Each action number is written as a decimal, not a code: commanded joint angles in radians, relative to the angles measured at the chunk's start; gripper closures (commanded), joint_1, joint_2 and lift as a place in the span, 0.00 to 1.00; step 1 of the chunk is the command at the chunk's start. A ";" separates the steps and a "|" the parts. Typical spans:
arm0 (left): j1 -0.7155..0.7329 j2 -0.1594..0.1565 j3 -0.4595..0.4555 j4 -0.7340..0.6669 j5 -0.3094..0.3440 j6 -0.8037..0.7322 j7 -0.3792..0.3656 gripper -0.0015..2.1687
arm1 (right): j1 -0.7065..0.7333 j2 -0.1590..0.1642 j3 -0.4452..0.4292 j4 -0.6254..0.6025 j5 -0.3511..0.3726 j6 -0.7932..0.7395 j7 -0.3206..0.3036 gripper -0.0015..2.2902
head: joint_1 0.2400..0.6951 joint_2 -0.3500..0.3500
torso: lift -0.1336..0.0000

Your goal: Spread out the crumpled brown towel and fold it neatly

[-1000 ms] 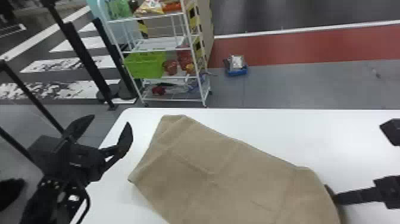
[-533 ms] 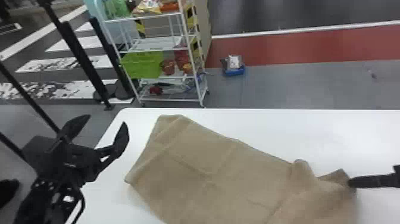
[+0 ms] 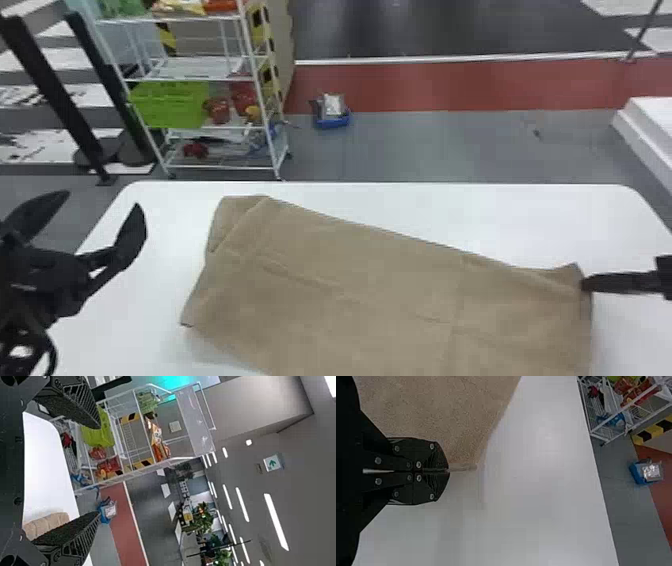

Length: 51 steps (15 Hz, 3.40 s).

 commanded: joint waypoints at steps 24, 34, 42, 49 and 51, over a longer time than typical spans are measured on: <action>-0.055 0.091 -0.047 0.221 0.083 0.181 -0.057 0.10 | 0.387 0.252 -0.168 0.052 0.189 -1.599 -0.131 0.05 | 1.00 0.67 | 0.08; -0.083 0.152 -0.111 0.182 -0.014 0.494 -0.124 0.12 | 0.394 0.257 -0.178 0.033 0.137 -1.550 -0.131 0.06 | 1.00 0.62 | 0.08; -0.063 0.149 -0.205 0.008 -0.046 0.746 -0.213 0.12 | 0.392 0.257 -0.188 0.039 0.111 -1.535 -0.132 0.06 | 1.00 0.51 | 0.08; -0.100 0.154 -0.277 0.005 -0.080 0.871 -0.272 0.47 | 0.391 0.251 -0.190 0.050 0.108 -1.535 -0.134 0.06 | 1.00 0.43 | 0.08; -0.092 0.148 -0.280 -0.026 -0.081 0.896 -0.262 0.88 | 0.387 0.251 -0.190 0.055 0.108 -1.535 -0.135 0.06 | 1.00 0.41 | 0.08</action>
